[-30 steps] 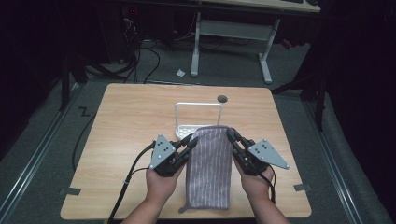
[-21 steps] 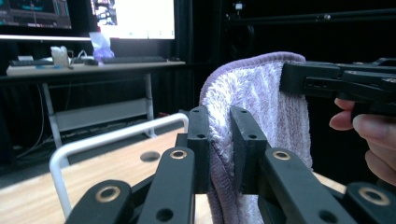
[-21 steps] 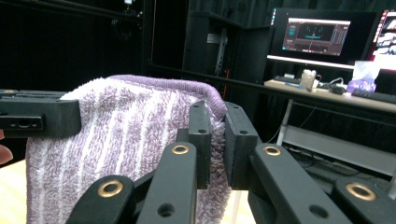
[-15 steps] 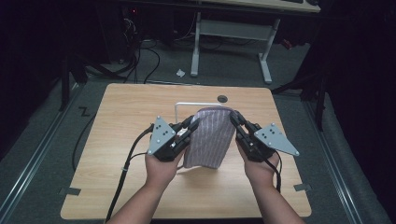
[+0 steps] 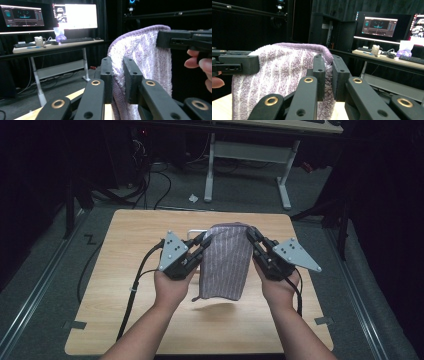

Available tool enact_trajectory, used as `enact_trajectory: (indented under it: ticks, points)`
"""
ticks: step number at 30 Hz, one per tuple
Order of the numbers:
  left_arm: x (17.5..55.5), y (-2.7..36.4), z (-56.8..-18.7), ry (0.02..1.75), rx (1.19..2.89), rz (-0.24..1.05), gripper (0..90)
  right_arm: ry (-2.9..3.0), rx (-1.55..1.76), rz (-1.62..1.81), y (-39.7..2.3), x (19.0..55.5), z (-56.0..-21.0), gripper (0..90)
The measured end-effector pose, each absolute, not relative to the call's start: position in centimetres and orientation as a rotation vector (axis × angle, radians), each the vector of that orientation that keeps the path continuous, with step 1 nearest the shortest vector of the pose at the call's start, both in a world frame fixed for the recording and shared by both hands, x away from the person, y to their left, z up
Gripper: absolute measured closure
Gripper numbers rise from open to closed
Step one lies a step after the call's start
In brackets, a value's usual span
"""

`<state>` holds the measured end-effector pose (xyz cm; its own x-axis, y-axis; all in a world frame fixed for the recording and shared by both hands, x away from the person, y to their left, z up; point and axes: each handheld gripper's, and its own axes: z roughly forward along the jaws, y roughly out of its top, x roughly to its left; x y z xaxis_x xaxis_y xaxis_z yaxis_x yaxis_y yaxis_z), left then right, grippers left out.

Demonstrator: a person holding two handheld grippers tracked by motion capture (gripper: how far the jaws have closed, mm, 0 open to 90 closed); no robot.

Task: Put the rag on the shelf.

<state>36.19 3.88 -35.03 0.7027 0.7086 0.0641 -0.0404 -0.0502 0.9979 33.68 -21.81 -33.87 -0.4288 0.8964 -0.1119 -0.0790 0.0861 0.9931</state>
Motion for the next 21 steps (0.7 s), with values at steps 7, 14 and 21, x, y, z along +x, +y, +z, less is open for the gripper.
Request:
enact_trajectory:
  ticks: [7, 14, 21]
  points:
    - [39.0, 3.2, -33.9, 0.612, 1.525, 0.705, 79.9, 1.519, 0.889, 1.470, -21.9, 36.4, -33.1, 83.5]
    - [41.8, 3.1, -32.7, 0.640, 1.549, 0.743, 79.9, 1.520, 0.895, 1.452, -21.5, 39.5, -31.9, 83.5]
    - [44.3, 3.6, -32.2, 0.654, 1.550, 0.764, 79.6, 1.519, 0.905, 1.463, -20.9, 42.1, -31.2, 83.5]
